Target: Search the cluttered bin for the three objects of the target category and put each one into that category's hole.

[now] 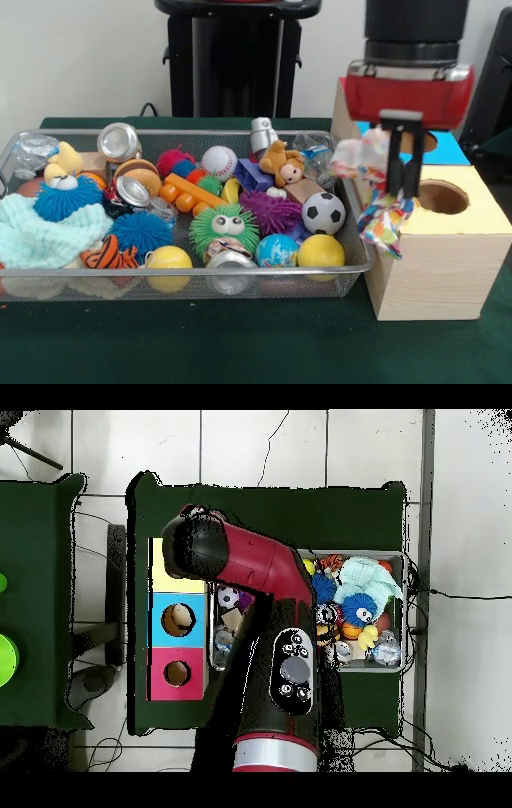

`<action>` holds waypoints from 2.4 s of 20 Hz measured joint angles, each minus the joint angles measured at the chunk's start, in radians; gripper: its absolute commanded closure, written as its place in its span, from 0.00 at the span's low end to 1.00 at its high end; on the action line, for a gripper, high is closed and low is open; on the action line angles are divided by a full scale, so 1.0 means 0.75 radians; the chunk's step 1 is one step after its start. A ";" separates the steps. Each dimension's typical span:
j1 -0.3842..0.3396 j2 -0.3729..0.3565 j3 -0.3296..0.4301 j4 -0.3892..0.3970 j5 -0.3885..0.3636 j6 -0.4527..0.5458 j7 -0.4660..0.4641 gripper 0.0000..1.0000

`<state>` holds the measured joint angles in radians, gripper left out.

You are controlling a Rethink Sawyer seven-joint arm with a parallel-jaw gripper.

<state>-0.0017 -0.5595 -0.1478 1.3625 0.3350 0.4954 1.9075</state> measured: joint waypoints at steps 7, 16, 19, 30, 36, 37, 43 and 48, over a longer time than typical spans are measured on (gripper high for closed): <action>-0.004 0.016 0.007 0.060 0.002 -0.017 0.000 1.00; 0.165 0.006 -0.067 0.093 0.049 0.059 0.053 1.00; 0.199 -0.011 -0.078 0.094 0.067 0.130 0.090 1.00; 0.191 -0.091 -0.087 0.118 0.108 0.232 0.135 1.00; 0.157 -0.108 -0.089 0.144 0.128 0.232 0.135 1.00; 0.156 -0.108 -0.089 0.144 0.129 0.232 0.135 1.00; 0.163 -0.106 -0.098 0.144 0.137 0.232 0.135 1.00; 0.172 -0.095 -0.104 0.144 0.157 0.232 0.136 1.00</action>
<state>0.1271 -0.6304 -0.2256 1.4704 0.4529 0.6695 2.0092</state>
